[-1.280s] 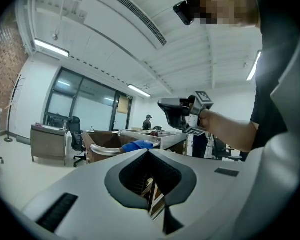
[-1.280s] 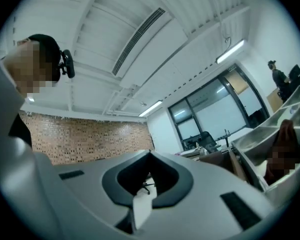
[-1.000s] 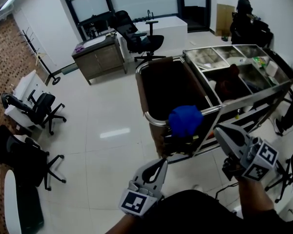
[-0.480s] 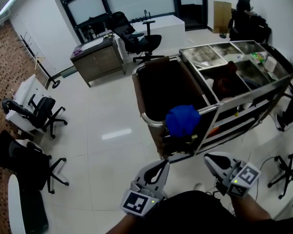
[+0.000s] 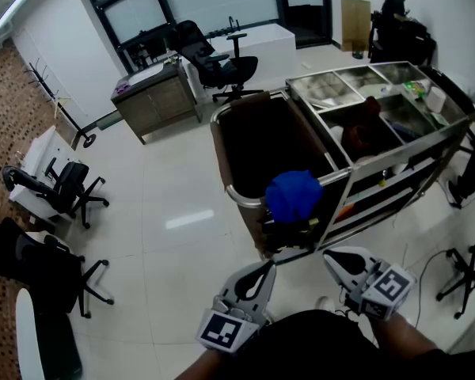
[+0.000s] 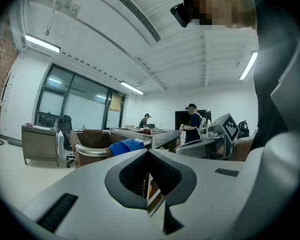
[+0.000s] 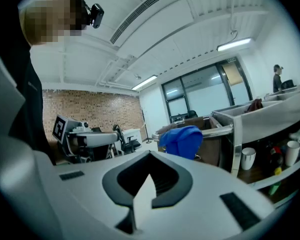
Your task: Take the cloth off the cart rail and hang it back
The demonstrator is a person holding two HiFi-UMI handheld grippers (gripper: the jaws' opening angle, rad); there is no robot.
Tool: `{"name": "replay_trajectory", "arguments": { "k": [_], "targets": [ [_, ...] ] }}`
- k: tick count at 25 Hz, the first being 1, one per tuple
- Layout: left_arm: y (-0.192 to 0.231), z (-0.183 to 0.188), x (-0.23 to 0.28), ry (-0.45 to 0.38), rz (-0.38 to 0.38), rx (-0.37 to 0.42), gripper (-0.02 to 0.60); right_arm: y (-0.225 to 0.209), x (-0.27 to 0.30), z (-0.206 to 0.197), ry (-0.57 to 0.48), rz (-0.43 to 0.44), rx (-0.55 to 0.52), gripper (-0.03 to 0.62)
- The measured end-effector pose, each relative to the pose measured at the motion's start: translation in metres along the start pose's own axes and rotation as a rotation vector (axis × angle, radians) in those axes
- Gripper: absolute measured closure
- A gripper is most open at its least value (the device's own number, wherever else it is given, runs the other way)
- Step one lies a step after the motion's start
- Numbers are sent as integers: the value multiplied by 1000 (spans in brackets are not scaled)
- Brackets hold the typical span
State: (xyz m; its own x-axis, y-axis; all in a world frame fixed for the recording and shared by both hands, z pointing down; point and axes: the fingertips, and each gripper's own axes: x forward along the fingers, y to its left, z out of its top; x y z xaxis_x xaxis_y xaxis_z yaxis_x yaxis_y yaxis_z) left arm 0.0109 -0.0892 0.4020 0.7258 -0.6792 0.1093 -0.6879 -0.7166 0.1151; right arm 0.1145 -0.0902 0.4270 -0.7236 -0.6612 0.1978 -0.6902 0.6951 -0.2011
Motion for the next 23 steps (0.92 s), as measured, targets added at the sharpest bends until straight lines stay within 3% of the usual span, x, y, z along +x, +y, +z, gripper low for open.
{"name": "replay_trajectory", "arguments": {
  "k": [23],
  "targets": [
    [3, 2, 0, -17, 7, 10, 581, 17, 5, 13, -11, 28, -23, 589]
  ]
}}
